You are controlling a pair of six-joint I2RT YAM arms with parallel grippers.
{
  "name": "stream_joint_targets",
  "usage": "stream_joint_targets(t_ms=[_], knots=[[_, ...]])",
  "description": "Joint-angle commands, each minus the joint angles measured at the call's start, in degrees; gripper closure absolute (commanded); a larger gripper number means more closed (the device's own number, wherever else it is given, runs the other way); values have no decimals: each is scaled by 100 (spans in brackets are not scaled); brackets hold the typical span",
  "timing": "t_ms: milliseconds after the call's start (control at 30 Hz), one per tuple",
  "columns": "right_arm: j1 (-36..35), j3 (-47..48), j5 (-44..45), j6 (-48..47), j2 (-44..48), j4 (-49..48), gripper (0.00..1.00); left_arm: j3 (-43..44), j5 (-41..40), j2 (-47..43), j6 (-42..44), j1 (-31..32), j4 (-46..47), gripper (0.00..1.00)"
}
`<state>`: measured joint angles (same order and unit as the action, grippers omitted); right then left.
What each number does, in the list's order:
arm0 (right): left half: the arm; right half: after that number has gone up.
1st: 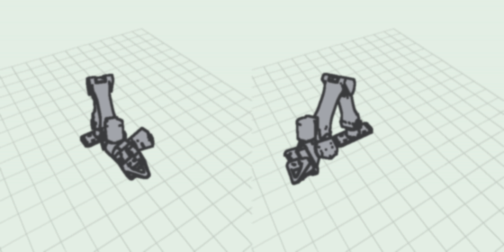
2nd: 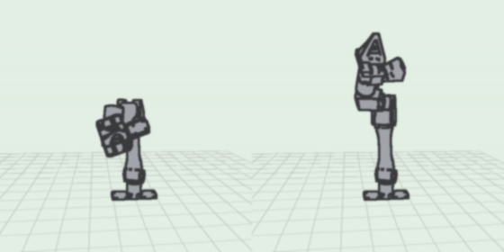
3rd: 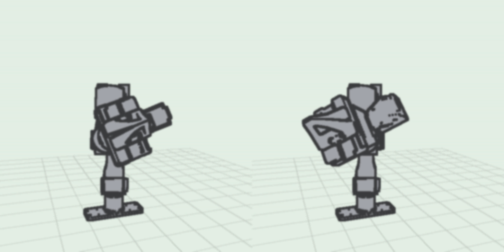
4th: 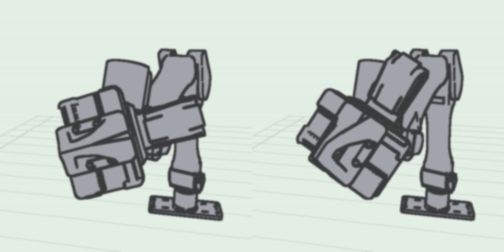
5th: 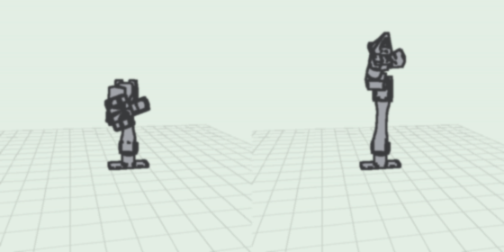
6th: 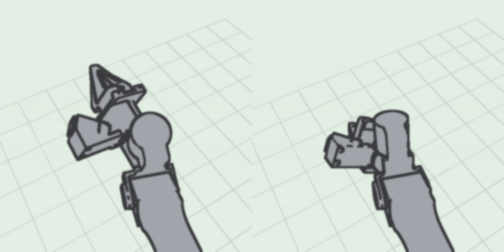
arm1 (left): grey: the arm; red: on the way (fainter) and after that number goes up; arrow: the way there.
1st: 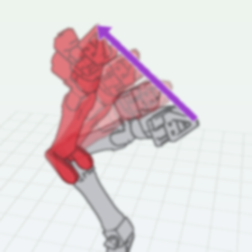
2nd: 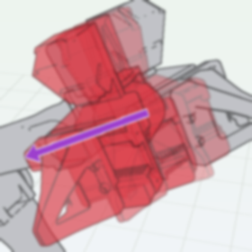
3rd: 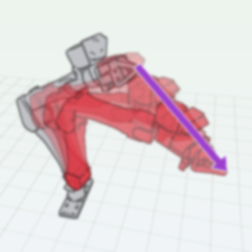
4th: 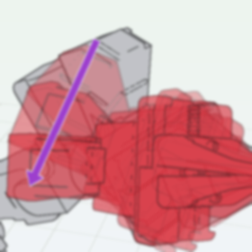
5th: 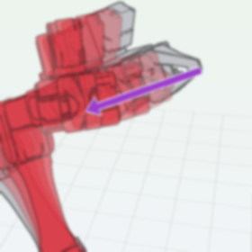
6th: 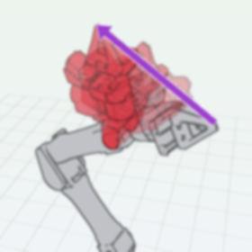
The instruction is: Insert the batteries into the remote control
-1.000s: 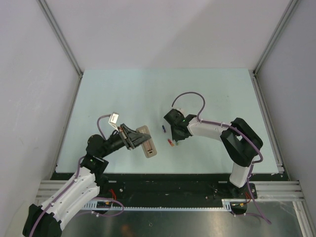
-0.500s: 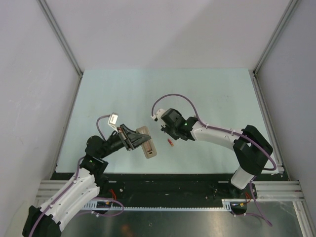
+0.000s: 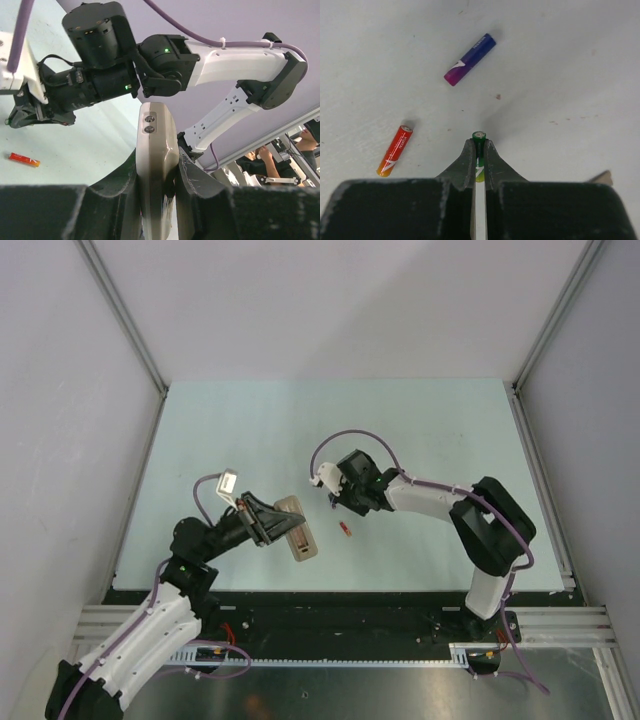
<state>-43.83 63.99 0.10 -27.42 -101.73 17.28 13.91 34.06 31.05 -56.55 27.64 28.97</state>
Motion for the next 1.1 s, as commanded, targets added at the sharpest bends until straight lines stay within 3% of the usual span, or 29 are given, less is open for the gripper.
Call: stream_joint_targets(t_ms=[0,167,233,367,567,933,1067], knots=[[-2,88,-309,-290,-232,-330,100,6,-84,-64,-14,57,170,100],[-11,96,-221,-404,-400,-339,100,-29,-102,-90,-5,66,170,100],[-11,96,-177,-361,-417,-330,95,-64,-102,-108,-5,66,170,100],[-2,88,-19,-282,-426,-286,76,-90,-110,-125,-13,66,170,100],[-64,88,482,-220,-295,-365,64,-90,-119,-116,-5,84,170,100],[-424,96,1097,-141,250,-874,62,-108,-119,-125,-40,93,170,100],[-284,96,1221,322,461,-1130,60,-99,-128,-143,-57,93,170,100]])
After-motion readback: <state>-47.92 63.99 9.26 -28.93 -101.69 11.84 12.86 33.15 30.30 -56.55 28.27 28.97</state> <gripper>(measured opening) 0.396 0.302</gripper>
